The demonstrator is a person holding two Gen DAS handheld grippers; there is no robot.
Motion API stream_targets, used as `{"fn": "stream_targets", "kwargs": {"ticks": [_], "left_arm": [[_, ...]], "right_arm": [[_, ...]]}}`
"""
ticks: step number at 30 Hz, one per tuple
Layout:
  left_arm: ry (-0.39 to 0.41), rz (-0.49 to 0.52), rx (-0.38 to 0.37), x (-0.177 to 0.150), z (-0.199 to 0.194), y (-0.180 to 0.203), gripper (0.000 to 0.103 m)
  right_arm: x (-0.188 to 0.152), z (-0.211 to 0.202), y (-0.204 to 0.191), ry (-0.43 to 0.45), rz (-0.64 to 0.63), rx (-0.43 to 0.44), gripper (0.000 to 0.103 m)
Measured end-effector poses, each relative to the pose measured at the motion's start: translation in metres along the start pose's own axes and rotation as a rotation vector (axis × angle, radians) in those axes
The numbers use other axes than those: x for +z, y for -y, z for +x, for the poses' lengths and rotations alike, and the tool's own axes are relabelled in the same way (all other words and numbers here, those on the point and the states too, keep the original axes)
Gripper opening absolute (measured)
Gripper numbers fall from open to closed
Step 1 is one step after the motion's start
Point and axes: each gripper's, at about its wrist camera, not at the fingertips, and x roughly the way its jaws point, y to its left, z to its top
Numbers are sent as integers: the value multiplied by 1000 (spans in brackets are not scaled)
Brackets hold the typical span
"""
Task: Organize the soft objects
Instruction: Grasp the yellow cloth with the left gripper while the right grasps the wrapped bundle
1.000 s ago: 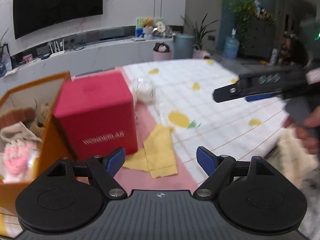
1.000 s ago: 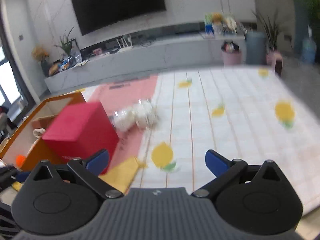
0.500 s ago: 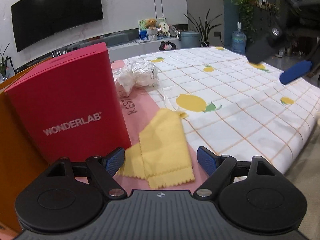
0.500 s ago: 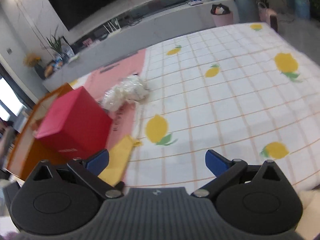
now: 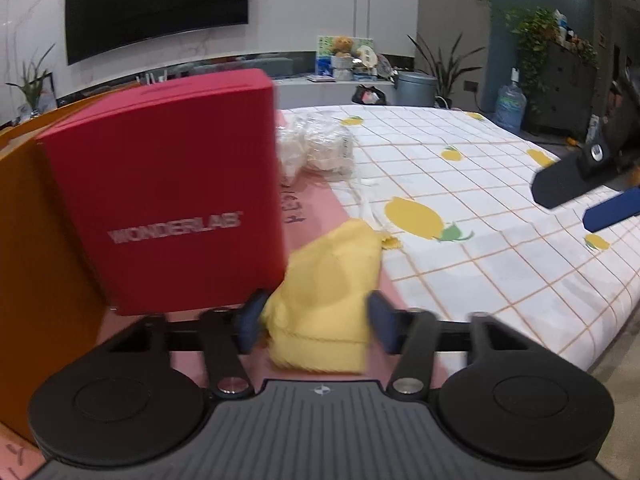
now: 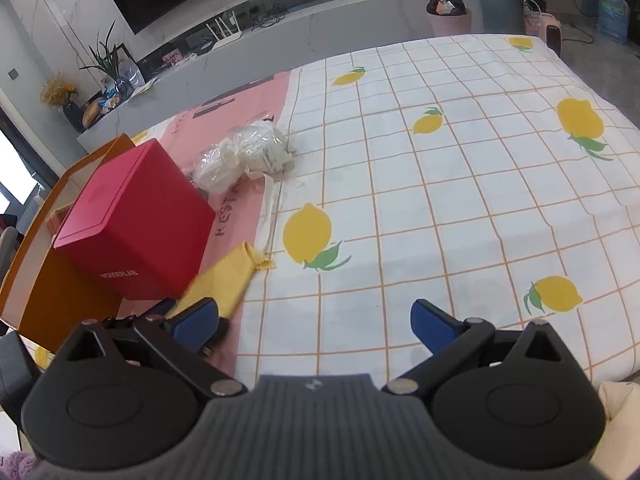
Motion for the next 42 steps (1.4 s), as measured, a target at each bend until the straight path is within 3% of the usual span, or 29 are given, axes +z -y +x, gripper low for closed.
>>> {"fn": "stream_targets", "kwargs": {"ticks": [2, 5, 8, 11, 14, 23, 27, 30, 33, 37, 42], "left_arm": [[13, -12, 1, -2, -2, -9, 25], [35, -51, -20, -5, -5, -24, 9], [75, -73, -50, -14, -9, -31, 8], [125, 45, -13, -22, -13, -19, 8], [122, 50, -11, -20, -12, -18, 8], [126, 20, -31, -20, -15, -22, 9], [127, 11, -34, -21, -16, -24, 9], [132, 11, -33, -22, -17, -25, 9], [133, 4, -38, -22, -18, -26, 9], [132, -34, -72, -22, -20, -35, 9], [130, -56, -87, -21, -22, -40, 9]], "right_arm": [[0, 2, -1, -4, -6, -9, 100], [0, 6, -1, -7, -12, -23, 100], [1, 9, -5, 14, -31, -16, 100], [5, 12, -12, 58, -54, 13, 100], [11, 25, -19, 84, -41, 57, 100], [43, 90, -28, 65, 159, 65, 100], [64, 117, -36, 49, 242, 124, 100], [80, 134, -40, 52, 292, 113, 100], [93, 146, -34, 80, 443, 65, 100], [106, 164, -36, 96, 623, 92, 101], [124, 178, -75, 65, 550, -69, 101]]}}
